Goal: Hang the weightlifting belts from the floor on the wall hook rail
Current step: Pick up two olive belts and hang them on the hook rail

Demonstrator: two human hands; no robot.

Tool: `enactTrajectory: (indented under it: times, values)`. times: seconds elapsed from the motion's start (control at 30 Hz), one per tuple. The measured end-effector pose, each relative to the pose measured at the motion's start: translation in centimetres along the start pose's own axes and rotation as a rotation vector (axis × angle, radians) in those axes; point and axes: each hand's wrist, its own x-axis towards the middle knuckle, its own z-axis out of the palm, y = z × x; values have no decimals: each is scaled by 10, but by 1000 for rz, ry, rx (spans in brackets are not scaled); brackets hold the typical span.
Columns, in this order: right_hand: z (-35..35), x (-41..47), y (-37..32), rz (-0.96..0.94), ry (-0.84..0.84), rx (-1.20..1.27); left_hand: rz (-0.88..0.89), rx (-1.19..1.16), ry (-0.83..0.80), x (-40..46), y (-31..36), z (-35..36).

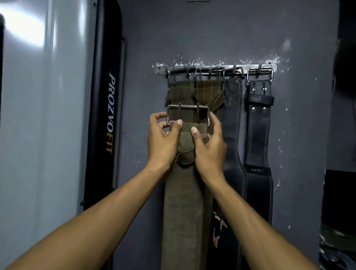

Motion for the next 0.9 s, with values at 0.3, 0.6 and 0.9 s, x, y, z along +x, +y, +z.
enactTrajectory:
  times: [0.3, 0.6, 0.9]
  values:
    - [104, 135, -2, -128, -39, -243, 194, 102, -113, 177, -24, -23]
    - [174, 226, 9, -151, -154, -571, 132, 100, -68, 299, -42, -28]
    - [191, 215, 35, -157, -180, -652, 133, -30, -108, 307, -88, -35]
